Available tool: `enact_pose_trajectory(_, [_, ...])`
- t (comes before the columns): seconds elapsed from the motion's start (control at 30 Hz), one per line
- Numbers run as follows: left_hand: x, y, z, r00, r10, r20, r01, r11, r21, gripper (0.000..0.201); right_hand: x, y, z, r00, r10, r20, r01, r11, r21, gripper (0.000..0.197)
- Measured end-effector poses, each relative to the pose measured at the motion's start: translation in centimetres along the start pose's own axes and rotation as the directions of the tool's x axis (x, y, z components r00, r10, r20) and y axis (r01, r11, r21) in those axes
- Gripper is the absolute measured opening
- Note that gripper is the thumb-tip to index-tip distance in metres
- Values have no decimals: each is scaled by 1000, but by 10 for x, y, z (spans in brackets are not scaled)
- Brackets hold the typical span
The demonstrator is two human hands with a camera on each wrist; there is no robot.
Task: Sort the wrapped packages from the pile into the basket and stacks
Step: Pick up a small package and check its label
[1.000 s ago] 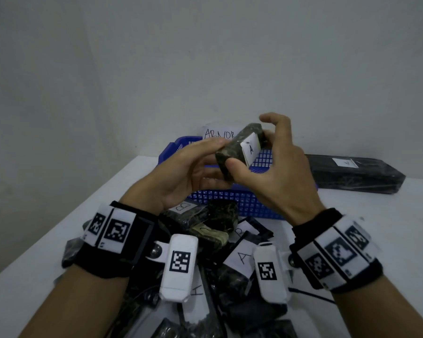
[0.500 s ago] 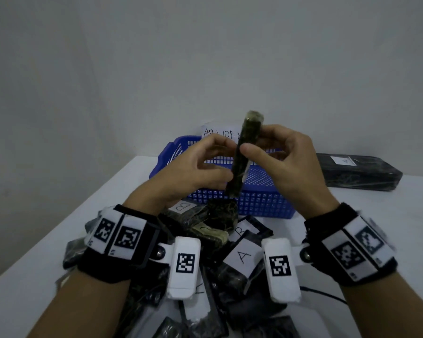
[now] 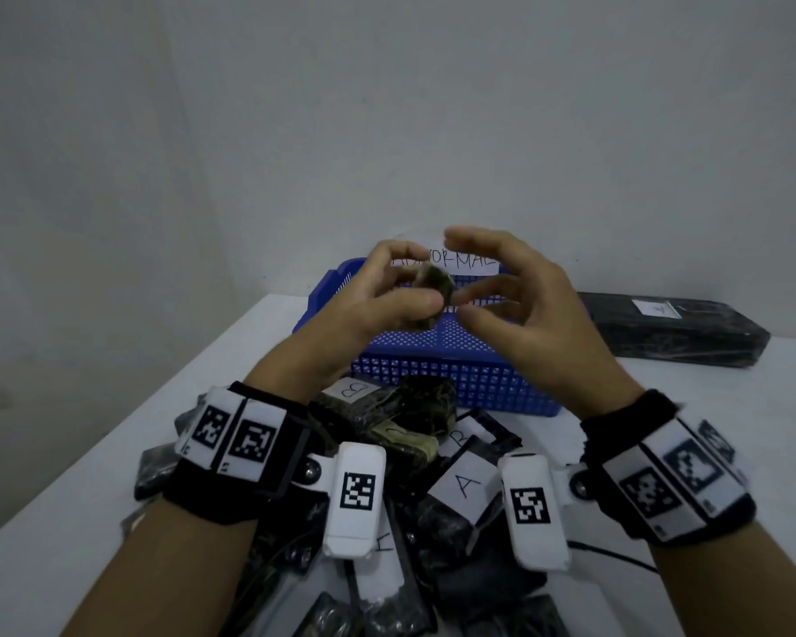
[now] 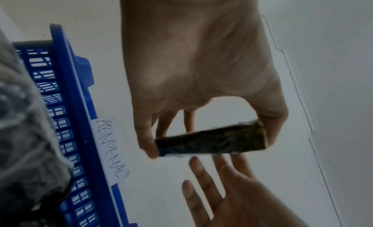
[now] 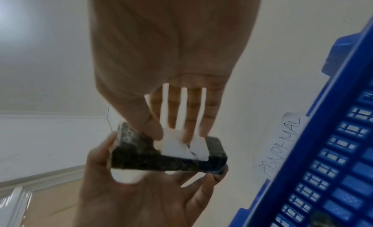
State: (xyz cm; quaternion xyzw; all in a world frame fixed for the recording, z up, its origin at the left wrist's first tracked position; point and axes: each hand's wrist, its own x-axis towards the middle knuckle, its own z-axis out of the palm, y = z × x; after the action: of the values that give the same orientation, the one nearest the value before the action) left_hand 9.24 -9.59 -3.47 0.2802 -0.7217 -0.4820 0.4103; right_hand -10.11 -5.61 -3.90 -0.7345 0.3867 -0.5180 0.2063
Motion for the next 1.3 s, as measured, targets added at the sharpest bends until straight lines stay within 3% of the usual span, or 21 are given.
enact_pose_trajectory(0.07, [1, -1, -1, 994, 107, -25, -104, 988, 111, 70, 1, -7, -1, 970, 242, -18, -237, 960, 146, 30])
enact_pose_trajectory(0.13, [3, -2, 2, 980, 199, 3, -196, 960, 199, 85, 2, -11, -3, 890, 437, 131, -456, 850, 265, 42])
enact_pose_trajectory(0.2, [4, -1, 5, 970, 234, 59, -242, 936, 257, 99, 2, -14, -4, 841, 466, 276, -535, 794, 290, 51])
enact_pose_trajectory(0.3, [3, 2, 5, 967, 223, 121, -250, 918, 308, 104, 3, -15, -6, 863, 428, 267, -502, 789, 356, 42])
enact_pose_trajectory(0.43, [0, 12, 2, 980, 190, -57, -177, 969, 171, 68, 4, -10, -10, 906, 391, 162, -422, 865, 270, 37])
enact_pose_trajectory(0.5, [1, 17, 4, 972, 175, -154, -155, 979, 134, 48, 3, -9, -12, 912, 368, 184, -401, 895, 198, 35])
enact_pose_trajectory(0.6, [1, 19, 4, 965, 198, -175, -181, 978, 108, 34, 2, -10, -13, 923, 316, 220, -344, 934, 98, 44])
enact_pose_trajectory(0.77, [-1, 19, 3, 939, 314, -142, -287, 940, 183, 42, 3, -5, -12, 952, 277, 131, -265, 959, -102, 54])
enact_pose_trajectory(0.9, [-2, 22, 2, 924, 365, -117, -332, 915, 228, 38, 2, -7, -12, 947, 277, 165, -262, 959, -110, 57])
enact_pose_trajectory(1.0, [-2, 24, 3, 938, 317, -144, -295, 943, 154, 33, 1, -16, -14, 951, 241, 195, -230, 970, -78, 66])
enact_pose_trajectory(1.1, [2, 28, 10, 940, 232, -250, -230, 972, 38, 26, -1, -28, -24, 962, 213, 171, -210, 977, -36, 90])
enact_pose_trajectory(1.2, [15, 39, 14, 960, 157, -232, -165, 986, -14, 23, -3, -39, -39, 961, 196, 196, -197, 980, -16, 109])
enact_pose_trajectory(1.3, [29, 53, 20, 982, 86, -169, -91, 995, -26, 27, -8, -47, -56, 954, 189, 233, -181, 982, -53, 112])
